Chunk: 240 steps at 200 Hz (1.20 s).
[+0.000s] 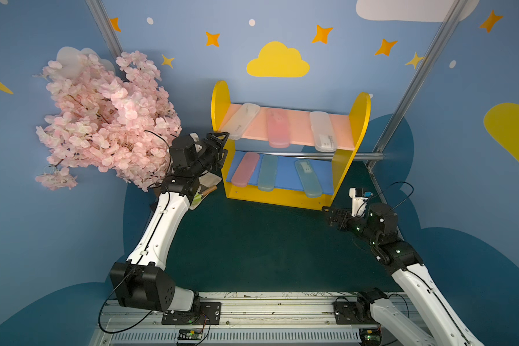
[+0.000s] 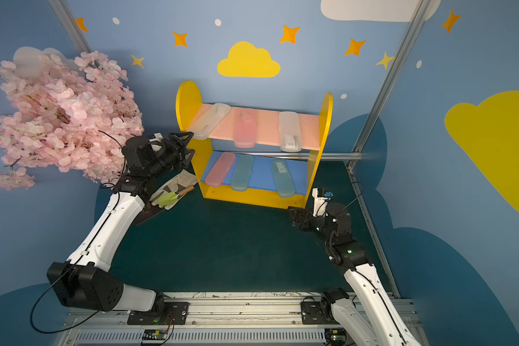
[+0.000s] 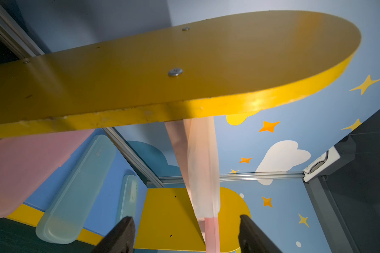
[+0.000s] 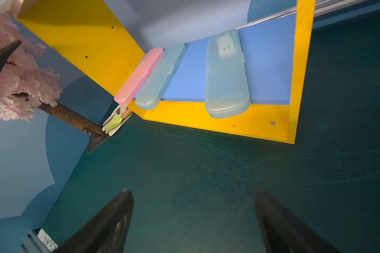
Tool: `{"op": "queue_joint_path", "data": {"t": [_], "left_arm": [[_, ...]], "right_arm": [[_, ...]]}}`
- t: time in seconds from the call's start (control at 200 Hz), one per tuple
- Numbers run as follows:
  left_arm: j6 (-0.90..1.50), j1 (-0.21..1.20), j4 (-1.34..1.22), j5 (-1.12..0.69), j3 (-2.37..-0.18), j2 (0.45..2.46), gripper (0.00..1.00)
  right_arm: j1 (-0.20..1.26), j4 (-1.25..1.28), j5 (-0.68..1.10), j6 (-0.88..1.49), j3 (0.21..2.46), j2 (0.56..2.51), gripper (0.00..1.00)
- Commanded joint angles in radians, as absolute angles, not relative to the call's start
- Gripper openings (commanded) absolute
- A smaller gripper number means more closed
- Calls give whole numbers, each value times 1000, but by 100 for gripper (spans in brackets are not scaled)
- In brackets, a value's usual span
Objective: Remove the pencil cases from the shelf
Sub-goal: Pick up the pencil case from the shelf.
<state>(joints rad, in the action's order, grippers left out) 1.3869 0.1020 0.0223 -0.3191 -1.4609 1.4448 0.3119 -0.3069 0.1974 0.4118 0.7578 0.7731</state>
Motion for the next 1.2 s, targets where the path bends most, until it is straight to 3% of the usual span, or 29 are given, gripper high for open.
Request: {"op": "queue_joint_path", "data": {"t": [0.0,0.451,0.716,1.196], "left_arm": [[1383,109,-29,-292,-1508,1460,71],[1387,114,-36,-288,-1579,1538,59],[1396,115,-37,-296,-1608,1575,58],[1408,119,-57,-299,-1614,1588,40]], "right_arm": [[317,-267,179,417,743,750,90],[317,-258,159,414,725,729,87],[317,-256,152,413,718,727,86],[318,-249,140,413,707,723,86]]}}
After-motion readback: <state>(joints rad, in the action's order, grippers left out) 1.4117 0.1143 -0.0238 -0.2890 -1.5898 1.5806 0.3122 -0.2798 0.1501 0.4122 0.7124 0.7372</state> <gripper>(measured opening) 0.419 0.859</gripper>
